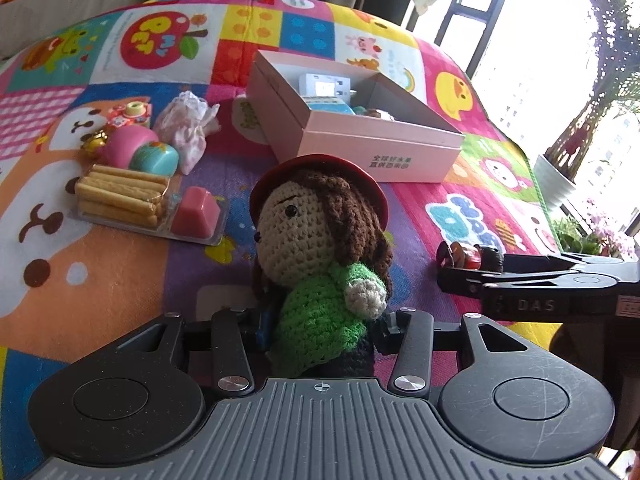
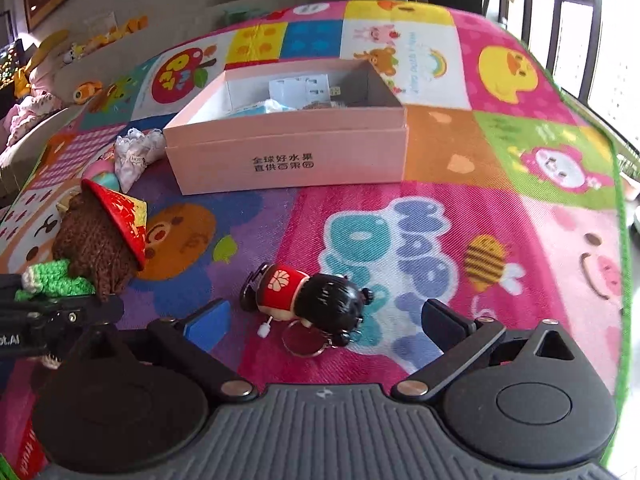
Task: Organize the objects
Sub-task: 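Carry the doll with the left tool while the right tool lifts the figure keychain toward the box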
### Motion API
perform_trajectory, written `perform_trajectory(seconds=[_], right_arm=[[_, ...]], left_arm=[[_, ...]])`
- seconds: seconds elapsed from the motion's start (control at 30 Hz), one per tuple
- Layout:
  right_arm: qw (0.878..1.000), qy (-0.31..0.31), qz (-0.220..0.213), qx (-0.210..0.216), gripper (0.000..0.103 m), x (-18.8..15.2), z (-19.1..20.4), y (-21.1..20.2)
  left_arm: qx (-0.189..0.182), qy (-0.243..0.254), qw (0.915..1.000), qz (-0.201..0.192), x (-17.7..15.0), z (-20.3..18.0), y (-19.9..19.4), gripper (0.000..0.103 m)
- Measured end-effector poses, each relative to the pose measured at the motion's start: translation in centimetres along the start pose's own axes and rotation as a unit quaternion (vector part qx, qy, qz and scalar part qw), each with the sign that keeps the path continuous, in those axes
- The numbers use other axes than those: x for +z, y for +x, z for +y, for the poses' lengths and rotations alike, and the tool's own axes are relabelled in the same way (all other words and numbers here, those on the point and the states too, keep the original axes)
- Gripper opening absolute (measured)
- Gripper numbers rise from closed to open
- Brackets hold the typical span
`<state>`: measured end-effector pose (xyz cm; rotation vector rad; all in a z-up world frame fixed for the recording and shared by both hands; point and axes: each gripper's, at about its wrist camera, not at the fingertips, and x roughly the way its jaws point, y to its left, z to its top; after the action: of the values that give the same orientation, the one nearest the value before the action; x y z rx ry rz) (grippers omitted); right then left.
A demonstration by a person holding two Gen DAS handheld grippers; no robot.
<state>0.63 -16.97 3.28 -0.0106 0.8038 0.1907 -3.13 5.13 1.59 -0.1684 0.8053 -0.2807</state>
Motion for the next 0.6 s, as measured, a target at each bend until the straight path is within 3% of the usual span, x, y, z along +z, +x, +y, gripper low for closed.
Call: perform_trajectory(seconds=[0.2,0.43,0.6], right_arm=[[1.0,-0.023,-0.006,-0.003,0.072,0.3,0.5,0.1],[1.0,-0.018,-0.012,-0.001,0.07,0.2,-0.3,-0.7],[0.998,-0.036,-0.041,-0.004,0.07,0.8,-0.7,-2.9]], left_arm=[[0.006,0.0,0.9999,0.008,0.5,-0.3,0.1,0.05],[-0.002,-0.017,0.9999,0.001,1.1,0.3,0.0,0.047],[-0.008,0.001,0.9998,-0.02,1.3,0.0,-0.9,0.044]])
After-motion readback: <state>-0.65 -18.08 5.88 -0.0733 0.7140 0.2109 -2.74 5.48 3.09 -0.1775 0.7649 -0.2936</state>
